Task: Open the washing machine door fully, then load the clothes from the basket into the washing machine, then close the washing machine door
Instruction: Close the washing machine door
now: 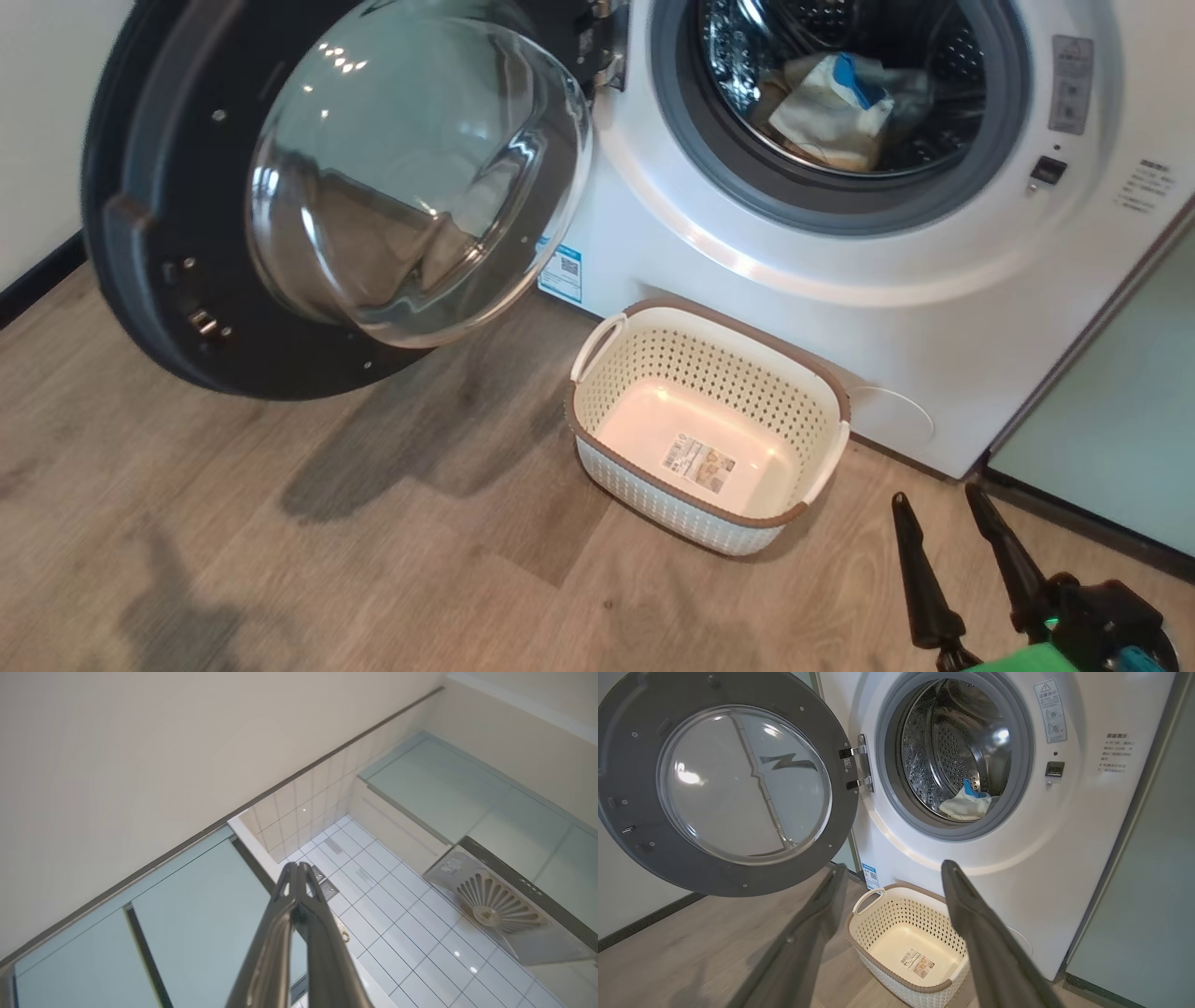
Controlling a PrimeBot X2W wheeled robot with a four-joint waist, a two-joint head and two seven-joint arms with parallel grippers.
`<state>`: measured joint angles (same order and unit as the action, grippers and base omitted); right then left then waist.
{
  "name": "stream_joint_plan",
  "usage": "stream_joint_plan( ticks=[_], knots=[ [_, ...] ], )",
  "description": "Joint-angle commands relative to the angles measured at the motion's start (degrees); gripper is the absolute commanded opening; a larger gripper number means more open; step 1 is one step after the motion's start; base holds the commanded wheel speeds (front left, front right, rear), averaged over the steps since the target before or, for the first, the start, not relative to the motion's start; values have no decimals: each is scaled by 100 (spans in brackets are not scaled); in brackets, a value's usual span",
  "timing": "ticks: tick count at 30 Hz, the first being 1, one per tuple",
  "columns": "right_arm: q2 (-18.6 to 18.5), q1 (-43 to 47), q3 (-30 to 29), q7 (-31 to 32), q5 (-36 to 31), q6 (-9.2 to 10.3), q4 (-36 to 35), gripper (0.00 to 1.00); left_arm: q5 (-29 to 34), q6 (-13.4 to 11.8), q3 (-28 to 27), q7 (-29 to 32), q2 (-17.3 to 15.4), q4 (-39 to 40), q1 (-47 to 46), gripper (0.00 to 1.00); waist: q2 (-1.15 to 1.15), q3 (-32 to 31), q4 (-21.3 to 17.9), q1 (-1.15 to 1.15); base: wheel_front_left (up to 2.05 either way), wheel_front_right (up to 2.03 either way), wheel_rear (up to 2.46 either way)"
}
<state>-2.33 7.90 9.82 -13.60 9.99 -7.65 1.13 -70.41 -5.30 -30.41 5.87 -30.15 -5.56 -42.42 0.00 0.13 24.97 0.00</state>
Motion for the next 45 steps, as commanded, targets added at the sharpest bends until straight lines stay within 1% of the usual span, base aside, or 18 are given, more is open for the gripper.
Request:
stream_joint_plan(
  ticks=[1,2,5,7,8,10,13,18,23,28,36,45],
  knots=[
    [-54,-238,124,30,-20,16,-221,100,-140,-85,-197,149,-417,-429,-279,0,0,38,-58,0,0,0,0],
    [-54,-238,124,30,-20,16,-221,100,-140,-85,-197,149,-417,-429,-279,0,0,38,-58,0,0,0,0],
    [-54,-260,147,66,-53,16,-226,100,-325,-206,-365,318,-565,-1244,-398,0,0,77,-143,0,0,0,0],
    [-54,-289,149,100,-94,16,-252,100,-418,-257,-494,417,-723,-1854,-453,0,0,131,-233,0,0,0,0],
    [-54,-294,142,110,-104,16,-260,100,-422,-261,-530,415,-767,-2023,-454,0,0,142,-257,0,0,0,0],
    [-54,-302,135,133,-125,16,-285,100,-519,-234,-657,419,-805,-2291,-492,0,0,181,-305,0,0,0,0],
    [-63,-298,120,164,-159,16,-331,100,-563,-157,-703,494,-860,-2592,-443,0,0,259,-354,0,0,0,0],
    [-105,-322,139,214,-175,16,-417,100,-530,-92,-585,766,-926,-2937,-262,0,0,411,-432,0,0,0,0],
    [-189,-383,117,289,-184,16,-508,100,-531,-39,-445,1158,-960,-3097,-33,0,0,600,-503,0,0,0,0],
    [-273,-437,89,354,-194,16,-616,100,-594,54,-326,1543,-903,-3094,165,0,0,787,-544,0,0,0,0],
    [-362,-530,83,420,-187,16,-705,100,-727,97,-245,1877,-672,-2917,365,0,0,978,-589,0,0,0,0],
    [-391,-608,90,465,-178,16,-725,100,-775,49,-140,2098,-432,-2589,606,0,0,1060,-621,0,0,0,0]
  ],
)
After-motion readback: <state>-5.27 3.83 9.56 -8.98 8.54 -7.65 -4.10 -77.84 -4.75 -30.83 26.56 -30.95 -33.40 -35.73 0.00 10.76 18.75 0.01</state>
